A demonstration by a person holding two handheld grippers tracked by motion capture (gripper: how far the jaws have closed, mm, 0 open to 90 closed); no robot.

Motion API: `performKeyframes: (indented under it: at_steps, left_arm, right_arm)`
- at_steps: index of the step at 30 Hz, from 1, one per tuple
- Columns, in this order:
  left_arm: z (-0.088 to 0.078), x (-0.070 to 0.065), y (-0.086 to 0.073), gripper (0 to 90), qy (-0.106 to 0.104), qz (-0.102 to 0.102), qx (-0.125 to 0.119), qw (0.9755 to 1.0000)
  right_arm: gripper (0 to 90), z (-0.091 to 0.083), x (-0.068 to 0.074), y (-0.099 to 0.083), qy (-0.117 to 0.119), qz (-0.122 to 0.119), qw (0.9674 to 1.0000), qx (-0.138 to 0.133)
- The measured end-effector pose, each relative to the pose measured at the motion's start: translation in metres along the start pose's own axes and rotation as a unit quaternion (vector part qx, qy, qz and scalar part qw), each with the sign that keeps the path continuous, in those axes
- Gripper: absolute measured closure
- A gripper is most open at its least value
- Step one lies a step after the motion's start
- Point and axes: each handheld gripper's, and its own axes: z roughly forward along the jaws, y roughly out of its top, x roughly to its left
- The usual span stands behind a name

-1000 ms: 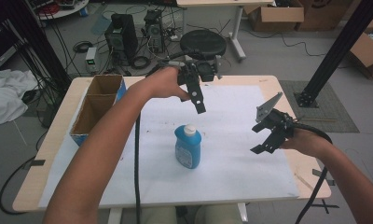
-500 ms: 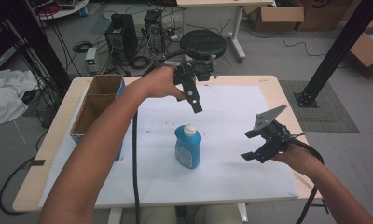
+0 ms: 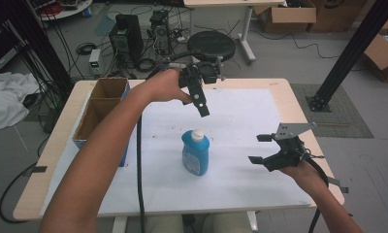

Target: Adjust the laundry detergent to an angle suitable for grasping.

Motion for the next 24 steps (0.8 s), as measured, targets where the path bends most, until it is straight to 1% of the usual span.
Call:
performKeyframes:
  at_steps: [2,3,4,6,8,9,10,11,12,15,17,18,19,20,21,23,24]
  left_arm:
    - [0.000,0.000,0.000,20.9,0.000,0.000,0.001,1.0000]
    - [0.000,0.000,-0.001,20.9,0.001,0.002,0.003,1.0000]
    - [0.000,0.000,-0.001,20.9,0.002,0.001,0.004,1.0000]
    - [0.000,0.000,-0.001,20.9,0.002,0.001,0.003,1.0000]
    - [0.000,0.000,-0.002,20.9,0.003,-0.001,0.000,1.0000]
    - [0.000,0.000,-0.002,20.9,0.003,-0.001,0.000,1.0000]
    - [0.000,0.000,-0.002,20.9,0.003,0.000,0.002,1.0000]
    - [-0.001,0.001,-0.002,20.9,0.003,0.001,0.002,1.0000]
    - [0.000,0.000,-0.002,20.9,0.003,-0.002,0.001,1.0000]
    - [0.001,0.001,-0.003,20.9,0.003,-0.001,0.002,1.0000]
    - [0.001,0.001,-0.003,20.9,0.004,-0.001,0.003,1.0000]
    - [0.001,0.001,-0.003,20.9,0.004,-0.001,0.003,1.0000]
    - [0.001,0.001,-0.003,20.9,0.004,-0.001,0.006,1.0000]
    - [0.001,0.001,-0.003,20.9,0.004,-0.001,0.006,1.0000]
    - [0.002,0.000,-0.004,20.9,0.005,-0.005,0.005,1.0000]
    - [0.003,0.001,-0.004,20.9,0.004,-0.002,0.007,1.0000]
    - [0.003,0.001,-0.004,20.9,0.004,-0.002,0.007,1.0000]
  right_arm:
    - [16.3,0.000,0.001,-0.005,-0.008,0.005,0.9998,-0.018]
    - [16.3,0.000,0.001,-0.005,-0.008,0.005,0.9998,-0.018]
    - [15.5,0.001,0.003,-0.011,-0.012,0.010,0.9994,-0.032]
    - [15.0,0.002,0.004,-0.015,-0.014,0.015,0.9989,-0.044]
    - [15.0,0.003,0.005,-0.020,-0.016,0.018,0.9978,-0.062]
    - [15.0,0.003,0.005,-0.020,-0.016,0.018,0.9978,-0.062]
    - [15.0,0.004,0.006,-0.023,-0.018,0.022,0.9972,-0.070]
    - [14.9,0.006,0.007,-0.028,-0.020,0.025,0.9958,-0.085]
    - [14.9,0.007,0.008,-0.030,-0.020,0.027,0.9952,-0.092]
    - [15.1,0.010,0.010,-0.036,-0.019,0.034,0.9938,-0.104]
    - [15.0,0.011,0.013,-0.038,-0.026,0.040,0.9921,-0.116]
    - [15.0,0.011,0.013,-0.038,-0.026,0.040,0.9921,-0.116]
    - [15.1,0.013,0.017,-0.041,-0.033,0.047,0.9903,-0.126]
    - [15.1,0.013,0.017,-0.041,-0.033,0.047,0.9903,-0.126]
    - [14.9,0.015,0.021,-0.043,-0.043,0.056,0.9888,-0.132]
    - [14.9,0.018,0.025,-0.045,-0.046,0.067,0.9859,-0.146]
    - [14.9,0.018,0.025,-0.045,-0.046,0.067,0.9859,-0.146]
